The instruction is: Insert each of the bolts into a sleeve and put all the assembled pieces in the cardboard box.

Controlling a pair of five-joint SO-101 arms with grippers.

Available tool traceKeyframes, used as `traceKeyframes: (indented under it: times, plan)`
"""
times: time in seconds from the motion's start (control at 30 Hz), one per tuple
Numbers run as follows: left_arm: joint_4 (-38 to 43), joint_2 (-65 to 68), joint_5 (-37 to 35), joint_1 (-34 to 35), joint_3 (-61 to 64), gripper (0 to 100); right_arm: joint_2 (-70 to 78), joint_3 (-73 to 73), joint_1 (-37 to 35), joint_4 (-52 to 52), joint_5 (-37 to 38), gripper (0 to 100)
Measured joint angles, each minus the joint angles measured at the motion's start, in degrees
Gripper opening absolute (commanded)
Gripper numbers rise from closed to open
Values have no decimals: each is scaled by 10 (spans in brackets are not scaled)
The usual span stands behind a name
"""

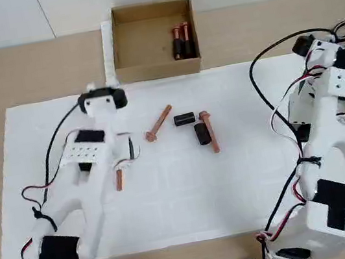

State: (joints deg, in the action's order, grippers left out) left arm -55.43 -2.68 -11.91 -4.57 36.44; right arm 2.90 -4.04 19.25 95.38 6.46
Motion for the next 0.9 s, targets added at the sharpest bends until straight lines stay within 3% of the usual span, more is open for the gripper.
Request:
traceKeyframes:
  times: [0.17, 0.27, 0.5, 0.9]
  plan:
    - [41, -6, 60, 17, 25, 36, 0, 0, 0, 0, 0, 4]
    - [46, -6, 64, 18, 25, 88, 0, 0, 0, 0, 0, 4]
    - [47, -6, 64, 27, 25, 83, 0, 0, 0, 0, 0, 4]
    - [-93, -8, 64, 28, -77, 83, 0, 0, 0, 0, 0, 4]
